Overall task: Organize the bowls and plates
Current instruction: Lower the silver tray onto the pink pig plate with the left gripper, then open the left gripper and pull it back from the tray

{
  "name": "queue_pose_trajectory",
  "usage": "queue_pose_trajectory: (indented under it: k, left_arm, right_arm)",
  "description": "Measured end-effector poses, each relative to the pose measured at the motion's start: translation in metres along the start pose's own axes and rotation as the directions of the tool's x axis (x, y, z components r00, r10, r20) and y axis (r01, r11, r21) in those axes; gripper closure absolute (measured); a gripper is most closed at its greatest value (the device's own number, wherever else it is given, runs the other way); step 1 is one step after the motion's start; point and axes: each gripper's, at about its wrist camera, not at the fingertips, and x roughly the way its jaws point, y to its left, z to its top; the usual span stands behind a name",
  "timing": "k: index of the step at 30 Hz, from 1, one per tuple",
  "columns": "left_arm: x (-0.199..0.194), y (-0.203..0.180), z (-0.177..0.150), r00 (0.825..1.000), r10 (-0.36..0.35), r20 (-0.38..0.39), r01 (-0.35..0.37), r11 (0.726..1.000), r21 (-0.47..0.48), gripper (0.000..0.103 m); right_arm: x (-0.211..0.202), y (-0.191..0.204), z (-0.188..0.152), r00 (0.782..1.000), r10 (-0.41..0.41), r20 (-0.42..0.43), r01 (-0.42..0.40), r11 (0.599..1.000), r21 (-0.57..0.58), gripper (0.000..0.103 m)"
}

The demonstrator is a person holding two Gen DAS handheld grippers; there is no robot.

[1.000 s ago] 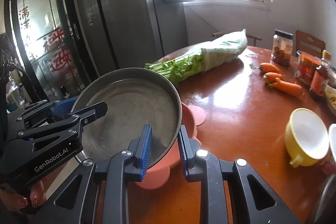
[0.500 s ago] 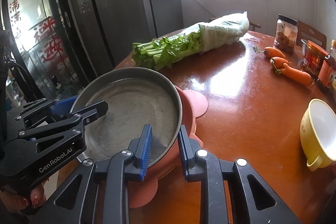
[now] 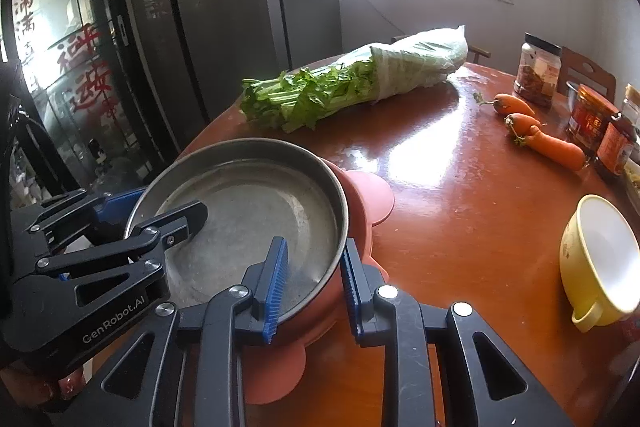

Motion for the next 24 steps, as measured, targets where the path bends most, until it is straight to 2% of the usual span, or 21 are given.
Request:
queue_pose_trajectory:
  k: [8, 17, 21, 24]
  left_arm:
    - [-0.004, -0.012, -0.004, 0.999, -0.033, -0.006, 0.033, 0.999, 0.012, 0.064]
    - [-0.004, -0.026, -0.003, 0.995, -0.095, -0.020, 0.095, 0.995, 0.011, 0.063]
    - [-0.007, -0.029, -0.002, 0.994, -0.105, -0.008, 0.105, 0.994, 0.007, 0.063]
    - [-0.009, -0.027, 0.000, 0.995, -0.097, -0.002, 0.097, 0.995, -0.003, 0.061]
  right_arm:
    - [-0.005, -0.005, -0.004, 1.000, -0.022, 0.000, 0.022, 1.000, 0.007, 0.068]
    - [-0.023, -0.024, -0.008, 0.999, -0.035, 0.020, 0.034, 0.997, 0.065, 0.063]
    - [-0.046, -0.036, -0.011, 0.996, -0.049, 0.068, 0.042, 0.994, 0.098, 0.050]
    - [-0.062, -0.045, -0.015, 0.994, -0.062, 0.092, 0.051, 0.992, 0.119, 0.047]
